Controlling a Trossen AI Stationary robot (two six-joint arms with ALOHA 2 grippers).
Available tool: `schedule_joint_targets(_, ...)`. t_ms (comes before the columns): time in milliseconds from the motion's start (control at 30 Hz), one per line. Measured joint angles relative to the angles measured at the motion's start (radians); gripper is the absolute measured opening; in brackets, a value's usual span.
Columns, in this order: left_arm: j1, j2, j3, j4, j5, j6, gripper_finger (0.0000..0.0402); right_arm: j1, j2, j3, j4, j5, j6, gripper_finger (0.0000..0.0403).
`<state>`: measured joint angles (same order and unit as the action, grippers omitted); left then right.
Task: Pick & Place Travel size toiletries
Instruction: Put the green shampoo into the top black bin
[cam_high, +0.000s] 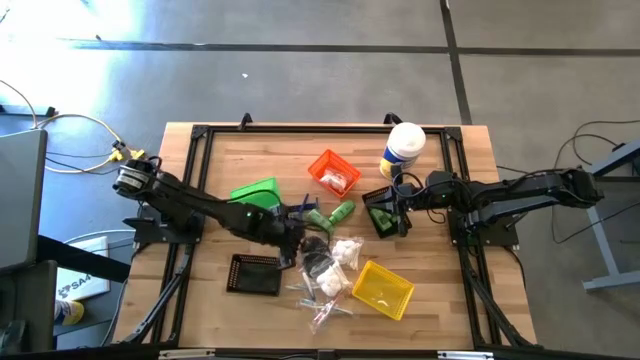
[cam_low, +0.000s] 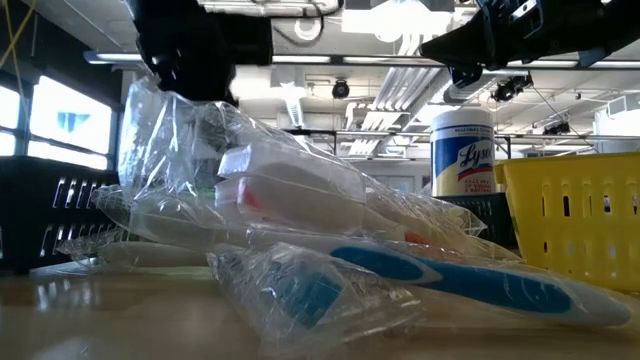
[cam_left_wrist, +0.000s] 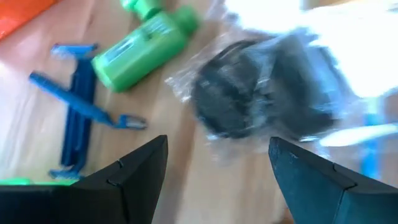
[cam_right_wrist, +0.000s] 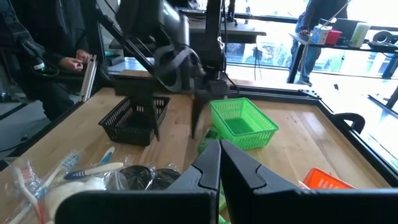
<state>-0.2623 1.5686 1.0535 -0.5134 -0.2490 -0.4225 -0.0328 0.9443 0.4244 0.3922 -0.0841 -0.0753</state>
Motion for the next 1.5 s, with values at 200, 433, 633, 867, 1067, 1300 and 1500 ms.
schedule_joint_targets(200, -0.049, -0.010, 0.000, -0.001, -0.080, 0.000, 0.0273, 0.000, 0.000, 0.000, 0.003, 0.000, 0.002, 0.0002)
schedule_joint_targets(433, -0.082, -0.010, -0.001, 0.082, -0.253, 0.027, 0.0273, 0.000, 0.000, 0.000, 0.007, 0.000, 0.003, 0.0002)
schedule_joint_targets(633, -0.065, -0.010, -0.001, 0.100, -0.268, 0.028, 0.0273, 0.000, 0.000, 0.000, 0.006, 0.000, 0.003, 0.0002)
schedule_joint_targets(867, -0.065, -0.010, -0.001, 0.114, -0.074, -0.061, 0.0273, 0.000, 0.000, 0.000, 0.006, 0.000, 0.001, 0.0002)
schedule_joint_targets(1067, -0.065, -0.010, -0.001, 0.114, -0.003, -0.027, 0.0273, 0.000, 0.000, 0.000, -0.001, 0.000, 0.000, 0.0002)
schedule_joint_targets(1300, -0.065, -0.010, -0.001, 0.115, -0.009, 0.055, 0.0273, 0.000, 0.000, 0.000, 0.000, 0.007, 0.000, 0.0002)
schedule_joint_targets(1500, -0.064, -0.039, -0.007, 0.093, -0.015, 0.221, 0.0273, 0.000, 0.000, 0.000, 0.000, 0.007, -0.001, 0.0002)
